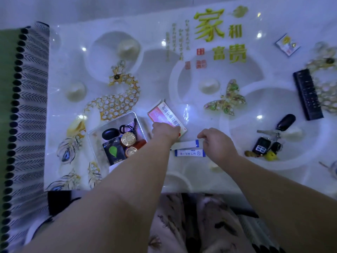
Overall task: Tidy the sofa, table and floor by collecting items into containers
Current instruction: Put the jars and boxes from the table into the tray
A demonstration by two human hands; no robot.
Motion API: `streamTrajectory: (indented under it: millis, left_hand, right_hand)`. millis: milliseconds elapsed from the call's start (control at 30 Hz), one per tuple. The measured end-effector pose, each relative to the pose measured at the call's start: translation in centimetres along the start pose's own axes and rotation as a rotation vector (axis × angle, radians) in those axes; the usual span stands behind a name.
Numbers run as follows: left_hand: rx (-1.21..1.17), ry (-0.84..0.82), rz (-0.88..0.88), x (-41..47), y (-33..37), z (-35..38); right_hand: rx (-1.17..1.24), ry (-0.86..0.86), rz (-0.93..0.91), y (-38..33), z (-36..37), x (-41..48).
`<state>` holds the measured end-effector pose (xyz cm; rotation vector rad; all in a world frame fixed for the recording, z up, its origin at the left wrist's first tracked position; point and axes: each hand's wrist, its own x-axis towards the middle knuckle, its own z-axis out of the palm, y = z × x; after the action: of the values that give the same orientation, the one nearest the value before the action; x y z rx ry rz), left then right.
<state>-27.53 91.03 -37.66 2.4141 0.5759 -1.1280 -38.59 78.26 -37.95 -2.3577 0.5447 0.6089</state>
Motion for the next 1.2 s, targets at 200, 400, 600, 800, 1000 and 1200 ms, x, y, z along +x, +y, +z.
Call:
streamTrajectory:
  millis: [200, 400, 600, 800, 1000, 1200]
  left_hand:
    - [-0.032, 0.196, -0.161, 2.1, 1.3, 1.7]
    - [-0.009, 0.229, -0.153, 2.6, 1.3, 2.3]
    - [-0.153, 0.23, -0.06, 2.1, 1.0, 1.6]
    - [-0.204, 0.19, 0.037, -0.2, 1.6, -0.1]
    - [-0.252, 0.222, 0.156, -3.5, -0.9, -3.8]
    - [-0.29, 0.304, 0.144, -4.9, -7.7, -8.7]
  right_hand:
    - [-0.156, -0.104, -0.242, 0.9, 1.3, 0.9]
    - [-0.079, -0.083, -0.268, 1.2, 3.1, 1.0]
    - [-0.073, -0.071, -0.248, 1.5, 2.9, 0.4]
    - [-0.118, -0.041, -0.237, 0.6, 2.1, -0.6]
    - [-0.154, -0.015, -0.211, -2.9, 1.5, -1.7]
    - [-0.106, -0.087, -0.217, -8.7, 2.5, -2.7]
